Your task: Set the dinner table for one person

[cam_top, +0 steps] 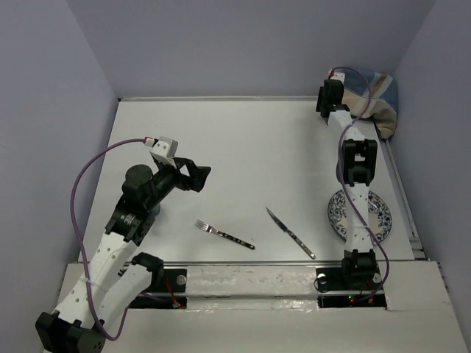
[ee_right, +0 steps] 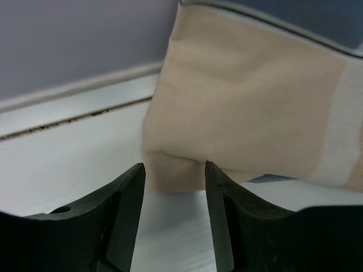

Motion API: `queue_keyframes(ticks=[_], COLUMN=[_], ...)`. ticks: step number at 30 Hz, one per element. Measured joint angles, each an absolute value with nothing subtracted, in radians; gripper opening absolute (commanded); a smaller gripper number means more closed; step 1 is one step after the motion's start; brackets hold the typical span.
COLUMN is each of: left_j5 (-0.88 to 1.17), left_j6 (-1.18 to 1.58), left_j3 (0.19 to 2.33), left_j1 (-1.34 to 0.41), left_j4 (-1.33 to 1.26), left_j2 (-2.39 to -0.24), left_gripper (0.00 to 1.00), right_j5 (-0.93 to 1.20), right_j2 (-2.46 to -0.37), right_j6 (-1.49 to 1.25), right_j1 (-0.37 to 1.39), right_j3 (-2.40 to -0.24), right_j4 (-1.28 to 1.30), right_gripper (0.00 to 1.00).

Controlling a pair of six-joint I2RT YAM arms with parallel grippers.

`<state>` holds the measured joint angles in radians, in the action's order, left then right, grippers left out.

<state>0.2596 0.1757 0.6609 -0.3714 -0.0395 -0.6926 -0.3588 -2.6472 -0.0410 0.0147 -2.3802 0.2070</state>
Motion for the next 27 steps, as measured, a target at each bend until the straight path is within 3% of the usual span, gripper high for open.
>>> queue_keyframes(ticks=[8, 16, 27], left_j5=[0.262, 0.263, 0.262], left_j6=[0.175, 0.173, 0.171], left_j3=[0.661, 0.661, 0.661], left_j1=[-0.351, -0.339, -0.338], left_j4=[-0.041, -0.041, -0.041], left_j2=[-0.697, -0.697, -0.664], left_gripper=[0.99, 0.99, 0.99], right_j5=[-0.324, -0.306, -0.305], right_j2=[-2.720, -2.739, -2.741], right_j6=[-0.038, -0.031, 0.003], right_j1=[0.021, 0.021, 0.021], right_j3=[-2.425, -2.461, -2.460], right_j4=[0.229, 0.233, 0.233], right_gripper=[0.50, 0.31, 0.32])
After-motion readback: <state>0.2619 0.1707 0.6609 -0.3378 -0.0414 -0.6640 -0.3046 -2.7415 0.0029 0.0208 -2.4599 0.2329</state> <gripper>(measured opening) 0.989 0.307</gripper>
